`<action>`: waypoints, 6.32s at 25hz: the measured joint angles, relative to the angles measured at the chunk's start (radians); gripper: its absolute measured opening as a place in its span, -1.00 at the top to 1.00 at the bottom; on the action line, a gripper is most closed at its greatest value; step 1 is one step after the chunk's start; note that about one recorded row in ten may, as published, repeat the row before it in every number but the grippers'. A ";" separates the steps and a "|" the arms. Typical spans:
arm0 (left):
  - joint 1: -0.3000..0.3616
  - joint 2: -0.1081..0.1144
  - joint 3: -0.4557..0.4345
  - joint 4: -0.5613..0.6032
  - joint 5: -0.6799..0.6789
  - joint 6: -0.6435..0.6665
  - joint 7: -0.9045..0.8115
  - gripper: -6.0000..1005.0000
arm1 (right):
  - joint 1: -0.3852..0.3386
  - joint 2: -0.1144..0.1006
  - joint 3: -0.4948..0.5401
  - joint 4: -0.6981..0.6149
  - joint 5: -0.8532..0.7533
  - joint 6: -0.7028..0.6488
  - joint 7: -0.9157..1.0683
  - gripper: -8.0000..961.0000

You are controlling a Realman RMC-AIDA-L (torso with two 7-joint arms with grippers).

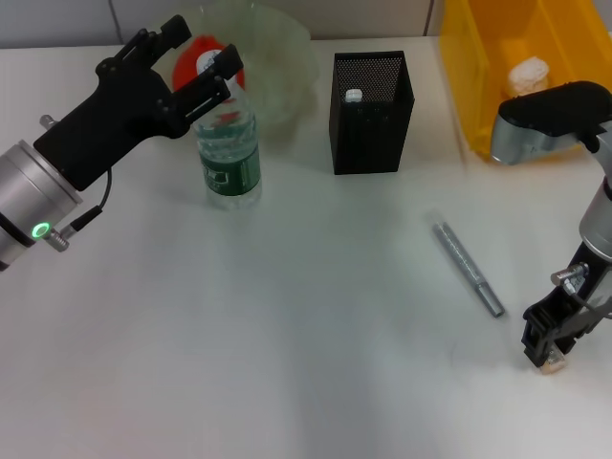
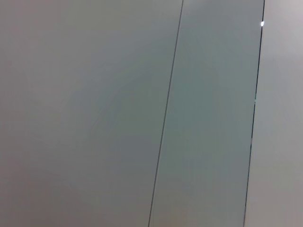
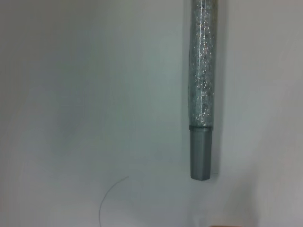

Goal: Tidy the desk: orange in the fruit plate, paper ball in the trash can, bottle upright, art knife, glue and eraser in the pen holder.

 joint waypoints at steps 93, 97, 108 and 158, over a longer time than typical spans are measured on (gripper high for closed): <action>-0.001 0.000 -0.024 0.000 -0.001 0.001 0.029 -0.62 | 0.166 0.008 -0.006 -0.027 0.049 0.170 -0.049 0.04; 0.001 0.001 -0.026 0.000 -0.002 0.002 0.029 -0.62 | 0.164 0.008 -0.012 0.030 0.049 0.185 -0.049 0.04; -0.003 0.002 -0.027 0.000 0.002 -0.001 0.029 -0.62 | 0.170 0.009 -0.045 0.079 0.037 0.214 -0.022 0.04; 0.001 0.002 -0.022 0.000 0.000 0.007 0.025 -0.62 | 0.176 0.004 -0.035 0.206 0.033 0.300 -0.020 0.36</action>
